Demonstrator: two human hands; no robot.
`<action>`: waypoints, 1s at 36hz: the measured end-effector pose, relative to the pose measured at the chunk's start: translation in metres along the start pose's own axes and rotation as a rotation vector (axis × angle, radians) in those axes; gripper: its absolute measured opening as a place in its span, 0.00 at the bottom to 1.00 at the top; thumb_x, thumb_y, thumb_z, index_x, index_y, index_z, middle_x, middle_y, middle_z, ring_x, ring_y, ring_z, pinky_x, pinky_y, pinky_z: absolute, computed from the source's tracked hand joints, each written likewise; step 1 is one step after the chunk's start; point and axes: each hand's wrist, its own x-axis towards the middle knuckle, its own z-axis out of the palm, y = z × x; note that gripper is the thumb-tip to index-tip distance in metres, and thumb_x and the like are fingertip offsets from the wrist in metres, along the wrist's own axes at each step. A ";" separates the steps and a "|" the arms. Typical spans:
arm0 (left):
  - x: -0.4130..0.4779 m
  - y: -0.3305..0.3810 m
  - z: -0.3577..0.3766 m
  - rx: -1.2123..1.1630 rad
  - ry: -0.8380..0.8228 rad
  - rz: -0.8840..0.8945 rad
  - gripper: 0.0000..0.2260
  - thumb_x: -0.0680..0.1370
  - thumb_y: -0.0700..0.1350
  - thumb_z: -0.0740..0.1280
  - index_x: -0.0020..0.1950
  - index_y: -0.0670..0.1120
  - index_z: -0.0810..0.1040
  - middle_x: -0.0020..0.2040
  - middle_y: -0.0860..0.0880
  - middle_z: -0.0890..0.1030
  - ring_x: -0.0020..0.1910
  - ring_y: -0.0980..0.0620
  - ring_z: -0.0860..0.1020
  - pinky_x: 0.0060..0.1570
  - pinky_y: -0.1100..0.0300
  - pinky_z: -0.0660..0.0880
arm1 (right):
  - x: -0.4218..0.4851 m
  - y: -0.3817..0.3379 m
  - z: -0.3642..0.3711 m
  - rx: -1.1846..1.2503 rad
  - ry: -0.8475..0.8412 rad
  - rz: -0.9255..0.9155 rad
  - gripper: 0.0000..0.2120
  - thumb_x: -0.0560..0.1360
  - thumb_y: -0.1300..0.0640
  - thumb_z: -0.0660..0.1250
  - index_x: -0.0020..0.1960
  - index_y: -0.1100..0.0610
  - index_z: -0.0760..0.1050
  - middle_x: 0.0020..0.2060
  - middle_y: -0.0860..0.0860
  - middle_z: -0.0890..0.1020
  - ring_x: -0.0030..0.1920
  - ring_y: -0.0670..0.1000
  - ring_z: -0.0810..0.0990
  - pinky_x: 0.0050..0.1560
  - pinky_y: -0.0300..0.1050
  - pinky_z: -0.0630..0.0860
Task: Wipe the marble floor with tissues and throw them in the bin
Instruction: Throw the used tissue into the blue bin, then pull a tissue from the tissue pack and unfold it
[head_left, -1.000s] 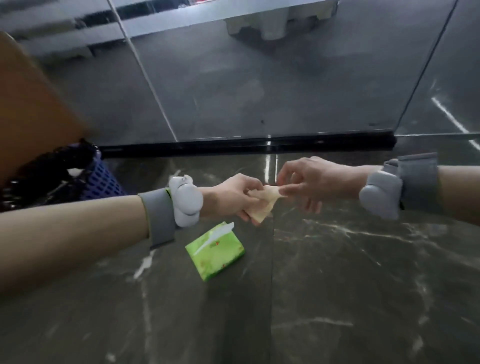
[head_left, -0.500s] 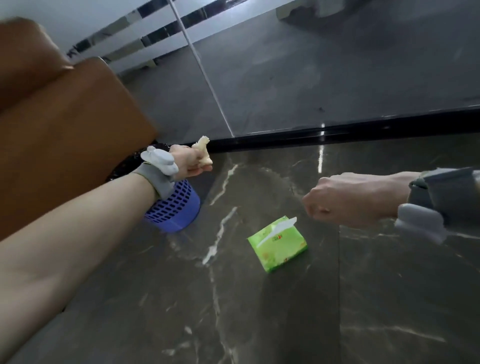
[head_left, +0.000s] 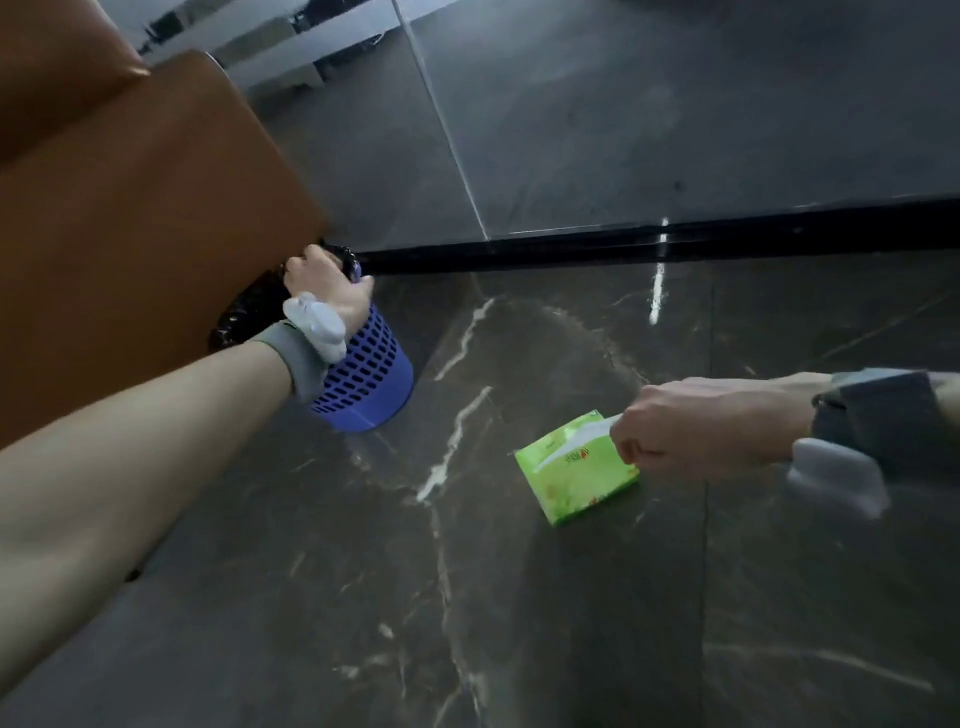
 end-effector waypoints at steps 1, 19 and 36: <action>-0.010 0.008 0.009 0.032 -0.005 0.133 0.17 0.79 0.52 0.70 0.62 0.43 0.75 0.65 0.40 0.73 0.66 0.39 0.72 0.65 0.46 0.71 | 0.001 0.004 0.004 0.001 -0.015 0.002 0.10 0.80 0.51 0.58 0.49 0.47 0.78 0.39 0.43 0.79 0.38 0.48 0.81 0.42 0.49 0.83; -0.153 0.123 0.124 0.520 -0.948 0.948 0.08 0.78 0.48 0.65 0.42 0.46 0.76 0.41 0.50 0.79 0.41 0.46 0.80 0.34 0.59 0.72 | -0.041 0.050 0.037 0.028 -0.077 0.089 0.10 0.78 0.54 0.57 0.45 0.50 0.76 0.40 0.46 0.80 0.42 0.53 0.81 0.45 0.55 0.81; -0.104 0.166 0.023 0.405 -1.822 0.617 0.06 0.83 0.40 0.67 0.55 0.42 0.83 0.37 0.50 0.77 0.34 0.55 0.73 0.41 0.62 0.76 | -0.056 0.050 0.037 0.072 -0.094 0.113 0.12 0.79 0.55 0.56 0.47 0.52 0.79 0.42 0.48 0.83 0.43 0.52 0.82 0.44 0.48 0.80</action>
